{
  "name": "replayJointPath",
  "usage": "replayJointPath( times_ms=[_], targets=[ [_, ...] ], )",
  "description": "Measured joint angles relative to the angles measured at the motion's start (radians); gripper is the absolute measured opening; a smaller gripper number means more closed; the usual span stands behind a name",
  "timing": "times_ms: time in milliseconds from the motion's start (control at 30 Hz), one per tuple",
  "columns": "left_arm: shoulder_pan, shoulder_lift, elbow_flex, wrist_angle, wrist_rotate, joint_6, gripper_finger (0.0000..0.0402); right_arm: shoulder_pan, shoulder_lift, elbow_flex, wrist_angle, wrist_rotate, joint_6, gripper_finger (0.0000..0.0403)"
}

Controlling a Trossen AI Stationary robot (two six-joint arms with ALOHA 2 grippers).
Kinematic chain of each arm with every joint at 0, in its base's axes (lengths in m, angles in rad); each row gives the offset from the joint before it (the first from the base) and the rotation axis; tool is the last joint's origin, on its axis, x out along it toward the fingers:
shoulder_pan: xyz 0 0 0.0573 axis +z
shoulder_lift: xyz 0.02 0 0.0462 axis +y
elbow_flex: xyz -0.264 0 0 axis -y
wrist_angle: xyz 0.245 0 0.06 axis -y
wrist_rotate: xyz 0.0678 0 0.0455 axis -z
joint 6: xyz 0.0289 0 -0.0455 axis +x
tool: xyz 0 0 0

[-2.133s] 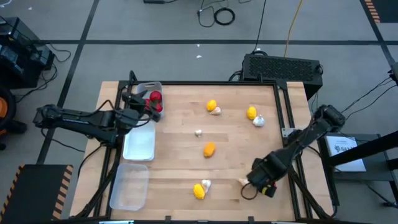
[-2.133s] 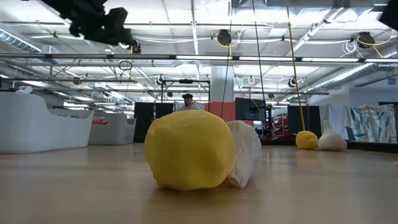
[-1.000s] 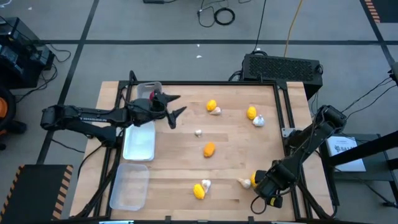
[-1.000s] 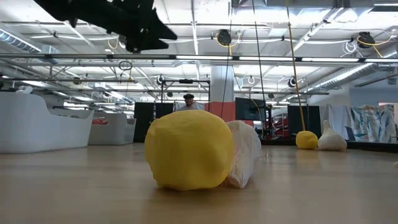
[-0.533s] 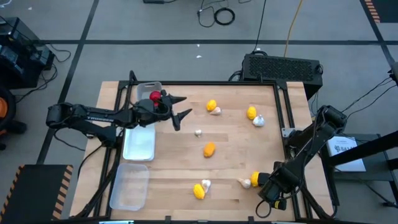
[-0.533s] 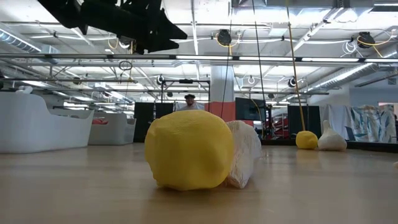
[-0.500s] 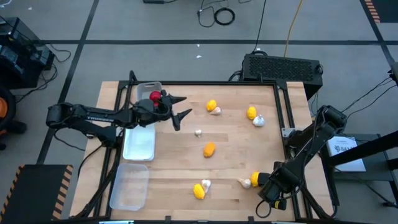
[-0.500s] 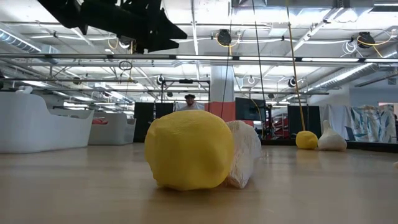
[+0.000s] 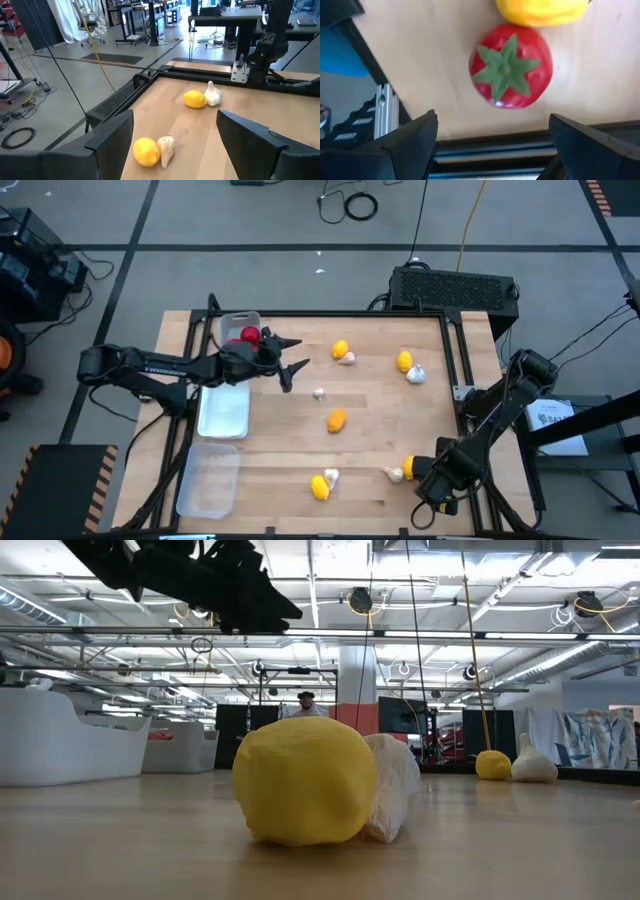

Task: Sort produce into baskets
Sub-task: Put the tomato into the gray bin

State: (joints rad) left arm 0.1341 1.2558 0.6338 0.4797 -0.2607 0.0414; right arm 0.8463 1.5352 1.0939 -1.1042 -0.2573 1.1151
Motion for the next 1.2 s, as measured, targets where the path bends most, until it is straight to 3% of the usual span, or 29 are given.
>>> replayJointPath(
  times_ms=[433,733,1200],
  targets=[
    [-0.021,0.009,0.000,-0.055,-0.002,-0.009,0.0293,-0.003,0.000,-0.034,0.009,0.056,0.054,0.0368],
    [-0.047,0.009,0.000,-0.062,-0.006,-0.009,0.0293,-0.003,0.001,-0.160,0.205,0.048,0.104,0.0368],
    [-0.046,0.009,0.000,-0.075,-0.009,-0.009,0.0293,-0.003,0.001,-0.275,0.346,0.057,0.206,0.0368]
  ],
)
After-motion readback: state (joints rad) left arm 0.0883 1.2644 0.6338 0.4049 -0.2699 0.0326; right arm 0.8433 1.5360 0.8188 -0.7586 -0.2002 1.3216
